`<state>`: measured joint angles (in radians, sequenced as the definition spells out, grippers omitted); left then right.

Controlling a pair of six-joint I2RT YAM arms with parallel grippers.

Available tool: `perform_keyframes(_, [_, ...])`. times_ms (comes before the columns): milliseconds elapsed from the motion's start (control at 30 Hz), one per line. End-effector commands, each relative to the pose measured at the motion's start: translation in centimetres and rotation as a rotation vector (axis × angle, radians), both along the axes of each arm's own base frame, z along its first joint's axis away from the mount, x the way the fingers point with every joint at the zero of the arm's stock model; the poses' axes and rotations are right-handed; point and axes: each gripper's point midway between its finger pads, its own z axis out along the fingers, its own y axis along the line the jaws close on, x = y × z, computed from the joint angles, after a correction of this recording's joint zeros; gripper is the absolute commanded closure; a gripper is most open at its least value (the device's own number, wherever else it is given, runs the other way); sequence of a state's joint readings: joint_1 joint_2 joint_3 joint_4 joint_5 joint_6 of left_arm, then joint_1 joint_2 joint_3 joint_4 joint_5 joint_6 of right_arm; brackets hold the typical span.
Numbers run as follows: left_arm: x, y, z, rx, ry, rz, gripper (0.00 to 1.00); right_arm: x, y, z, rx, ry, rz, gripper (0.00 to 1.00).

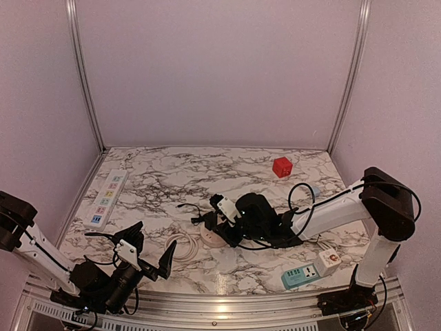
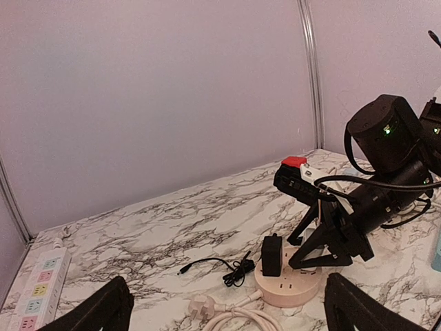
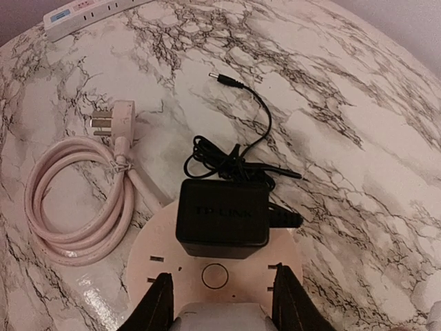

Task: Insert the plug
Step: Insert the plug into the socket slot.

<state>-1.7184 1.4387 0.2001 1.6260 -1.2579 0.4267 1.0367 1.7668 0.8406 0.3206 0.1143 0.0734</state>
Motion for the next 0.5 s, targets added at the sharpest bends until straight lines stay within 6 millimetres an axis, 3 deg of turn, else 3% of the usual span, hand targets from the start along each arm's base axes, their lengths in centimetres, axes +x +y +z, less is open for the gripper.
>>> perform_keyframes(0, [0.3, 0.5, 1.9, -0.151, 0.025, 0.017, 0.01, -0.7, 0.7, 1.7, 0.038, -0.003, 0.044, 1.00])
perform_keyframes(467, [0.4, 0.7, 1.8, -0.157, 0.028, 0.016, 0.01, 0.4, -0.4, 1.6, -0.017, -0.031, -0.023, 1.00])
